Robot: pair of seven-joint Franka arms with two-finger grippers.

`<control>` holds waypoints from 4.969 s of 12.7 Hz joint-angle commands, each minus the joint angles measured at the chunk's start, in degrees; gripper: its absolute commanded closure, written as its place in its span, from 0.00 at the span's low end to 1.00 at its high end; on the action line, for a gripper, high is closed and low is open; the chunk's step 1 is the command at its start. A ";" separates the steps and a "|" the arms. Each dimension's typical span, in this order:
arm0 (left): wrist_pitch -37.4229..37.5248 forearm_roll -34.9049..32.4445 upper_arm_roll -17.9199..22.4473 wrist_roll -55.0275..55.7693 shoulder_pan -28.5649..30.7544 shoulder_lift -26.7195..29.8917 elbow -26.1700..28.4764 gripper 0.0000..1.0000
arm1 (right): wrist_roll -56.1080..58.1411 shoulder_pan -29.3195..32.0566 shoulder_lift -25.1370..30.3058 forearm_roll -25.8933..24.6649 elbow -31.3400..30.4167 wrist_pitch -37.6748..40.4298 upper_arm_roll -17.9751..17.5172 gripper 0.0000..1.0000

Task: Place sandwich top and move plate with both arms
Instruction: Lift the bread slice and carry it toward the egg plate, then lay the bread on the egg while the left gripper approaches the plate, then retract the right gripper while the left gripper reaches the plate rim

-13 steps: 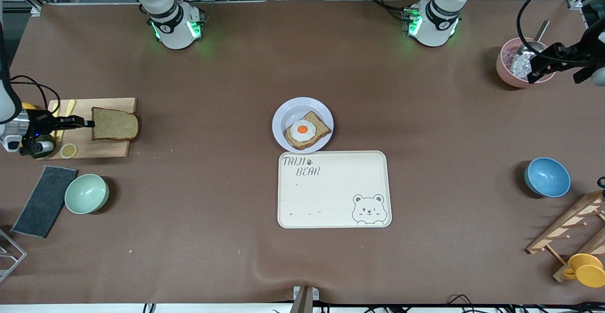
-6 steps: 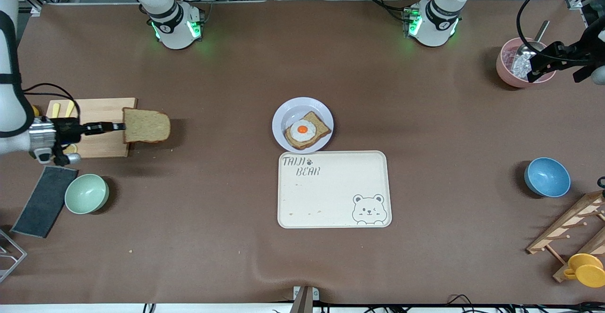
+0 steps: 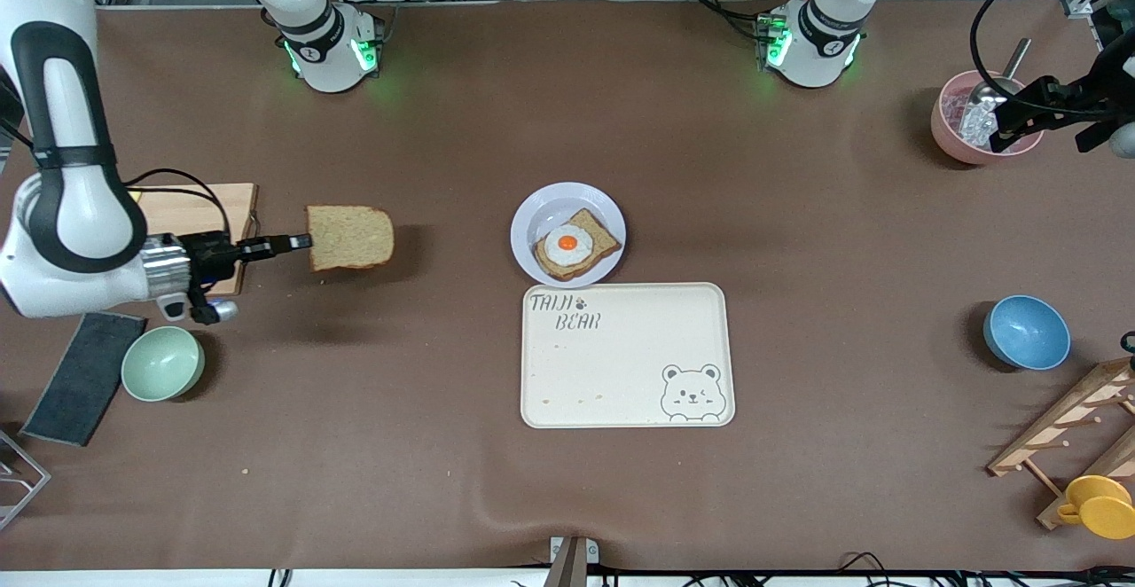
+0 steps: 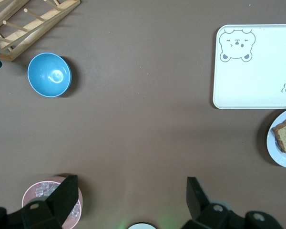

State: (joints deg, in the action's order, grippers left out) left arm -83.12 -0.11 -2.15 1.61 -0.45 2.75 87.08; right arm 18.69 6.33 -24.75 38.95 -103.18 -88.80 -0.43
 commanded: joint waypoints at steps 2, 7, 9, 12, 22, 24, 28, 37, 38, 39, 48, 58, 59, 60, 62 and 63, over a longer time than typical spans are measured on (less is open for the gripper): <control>0.68 0.29 -0.22 1.03 -0.34 0.59 0.02 0.00 | -2.86 -7.62 -0.91 9.63 -2.37 -5.76 0.61 1.00; 0.59 0.63 -0.22 1.12 -0.35 0.24 -0.07 0.00 | -6.12 -16.42 -1.09 19.83 -3.61 -10.33 0.61 1.00; 0.07 0.90 -0.66 1.29 -0.43 -0.02 0.54 0.00 | -6.12 -21.15 -1.17 25.09 -4.74 -14.79 0.61 1.00; -2.12 12.80 -0.40 -0.02 1.84 0.59 6.94 0.00 | -7.17 -27.84 -1.61 27.14 -5.19 -24.21 0.61 1.00; -16.78 39.99 -3.98 -4.30 2.47 -1.51 28.83 0.00 | -8.76 -38.93 -3.54 32.24 -8.09 -39.78 0.61 1.00; -22.06 45.44 -6.45 -8.00 2.47 -2.13 33.22 0.00 | -8.67 -38.85 -3.99 32.24 -8.09 -39.78 0.61 1.00; -32.52 51.95 -11.72 -12.49 2.47 -5.46 39.47 0.00 | -8.76 -38.14 -4.78 32.42 -8.00 -39.61 0.61 0.19; -41.95 77.85 -15.87 -36.18 2.99 -19.86 43.96 0.00 | -20.33 -36.73 -0.65 13.31 -3.63 -34.63 7.62 0.00; -42.90 81.20 -15.87 -40.58 2.82 -22.24 43.79 0.00 | -22.71 -36.65 -0.56 7.78 -0.47 -29.81 10.25 0.00; -44.39 82.54 -15.87 -43.85 2.56 -23.56 43.61 0.00 | -23.26 -36.65 -0.73 4.59 2.17 -24.28 13.15 0.00; -45.46 85.26 -15.95 -51.60 0.18 -31.13 40.01 0.48 | -10.62 -24.88 -0.56 -13.77 10.71 -9.20 19.42 0.00; -45.55 103.27 -15.95 -69.42 -3.51 -38.42 38.87 0.50 | 4.25 -4.11 4.45 -29.63 23.36 -0.35 9.47 0.00; -45.55 105.56 -15.95 -71.63 -4.21 -38.87 38.78 0.50 | 3.72 2.57 4.54 -32.42 25.38 1.85 1.22 0.00; -45.64 107.06 -15.95 -72.35 -4.82 -38.96 38.87 0.50 | 2.76 6.47 4.63 -36.62 26.62 3.01 -5.22 0.00; -46.51 108.56 -15.95 -74.10 -5.62 -38.96 38.87 0.50 | -4.16 6.95 8.03 -38.33 26.80 4.33 -7.56 0.00; -46.52 110.13 -15.95 -76.46 -5.62 -39.13 38.87 0.50 | -5.84 5.73 9.71 -38.51 26.72 5.03 -7.57 0.00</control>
State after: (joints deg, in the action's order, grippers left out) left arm -128.36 106.88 -17.91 -71.24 -5.43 -35.99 126.55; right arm 17.15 12.17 -18.74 2.59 -76.53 -85.72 -5.64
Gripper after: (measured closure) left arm 0.498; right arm 0.000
